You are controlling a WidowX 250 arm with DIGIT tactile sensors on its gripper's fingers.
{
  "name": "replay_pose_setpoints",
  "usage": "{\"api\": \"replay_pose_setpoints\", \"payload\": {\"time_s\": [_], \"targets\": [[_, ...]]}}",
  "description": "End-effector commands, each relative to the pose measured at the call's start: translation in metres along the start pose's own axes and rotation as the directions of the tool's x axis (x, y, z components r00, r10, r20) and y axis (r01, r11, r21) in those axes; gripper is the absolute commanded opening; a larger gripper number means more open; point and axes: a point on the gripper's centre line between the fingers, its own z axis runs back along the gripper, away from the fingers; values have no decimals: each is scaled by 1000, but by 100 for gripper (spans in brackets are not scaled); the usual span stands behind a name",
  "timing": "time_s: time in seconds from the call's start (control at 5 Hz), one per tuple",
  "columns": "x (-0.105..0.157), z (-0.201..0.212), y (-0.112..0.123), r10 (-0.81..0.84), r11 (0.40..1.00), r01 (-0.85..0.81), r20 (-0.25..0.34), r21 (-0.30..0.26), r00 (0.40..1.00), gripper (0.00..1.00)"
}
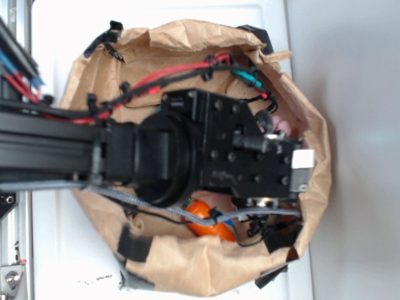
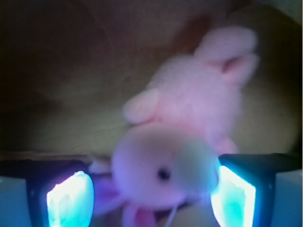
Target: Grab the pink bunny.
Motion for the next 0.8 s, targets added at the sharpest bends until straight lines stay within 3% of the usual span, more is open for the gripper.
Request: {"api": "replay_pose_setpoints", "payload": {"time_s": [0.0, 0.2, 0.4, 0.6], "targets": [[0, 10, 5, 48, 998, -46, 52, -41, 998, 0], [-2, 13, 7, 52, 998, -49, 67, -46, 996, 0], [-2, 42, 17, 67, 992, -59, 71, -110, 995, 0], [7, 89, 31, 87, 987, -80, 47, -137, 995, 0]]}}
